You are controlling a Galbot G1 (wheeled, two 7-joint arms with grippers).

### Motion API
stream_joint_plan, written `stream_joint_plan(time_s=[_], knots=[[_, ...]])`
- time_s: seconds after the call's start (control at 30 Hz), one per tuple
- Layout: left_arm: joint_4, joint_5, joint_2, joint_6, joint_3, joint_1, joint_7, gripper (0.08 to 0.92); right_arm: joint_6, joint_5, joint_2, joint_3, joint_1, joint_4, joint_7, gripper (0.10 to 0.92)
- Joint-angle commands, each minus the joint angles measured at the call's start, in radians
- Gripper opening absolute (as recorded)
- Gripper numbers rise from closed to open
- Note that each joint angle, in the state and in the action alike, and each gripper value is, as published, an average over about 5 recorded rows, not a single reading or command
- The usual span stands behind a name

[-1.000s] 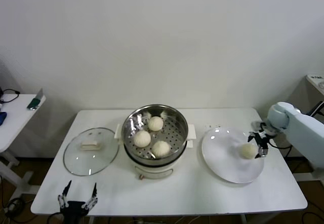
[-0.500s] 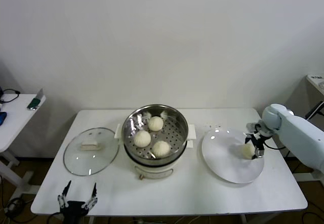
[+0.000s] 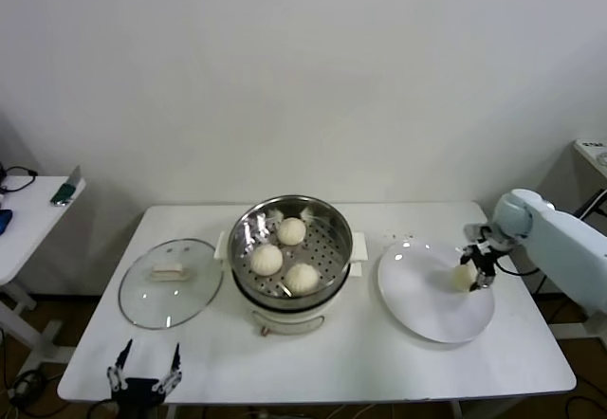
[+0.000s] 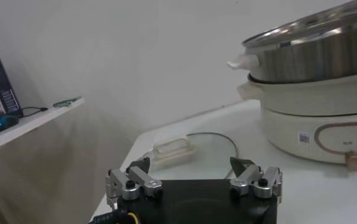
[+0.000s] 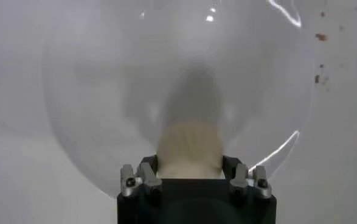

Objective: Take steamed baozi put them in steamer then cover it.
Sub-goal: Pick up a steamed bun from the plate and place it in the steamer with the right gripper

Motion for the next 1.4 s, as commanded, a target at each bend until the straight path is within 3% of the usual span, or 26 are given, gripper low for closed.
stream_joint_plan(time_s=[0.03,0.37,0.73,0.97,1.4], knots=[[-0.008,0.005,-0.013,0.008,0.019,-0.008,-0.003,0.823,-0.106,0.436,0.006,-0.334,0.377,0.079,0.037,0.68],[-0.007,0.01,-0.017,-0.001,0.049,-0.011,-0.003,0.823,-0.185,0.77,0.188,-0.644,0.722,0.157,0.089,0.69],[-0.014,-0.021,0.01,-0.002,0.05,-0.044,-0.002,0.823,-0.279,1.048,0.42,-0.804,0.848,0.222,0.195,0.696],[-0.01,-0.046,0.027,-0.005,0.048,-0.064,0.0,0.823,-0.303,1.078,0.527,-0.881,0.845,0.253,0.24,0.696],[-0.012,-0.076,0.042,-0.005,0.041,-0.073,0.011,0.823,-0.35,1.055,0.576,-0.948,0.726,0.299,0.324,0.704]])
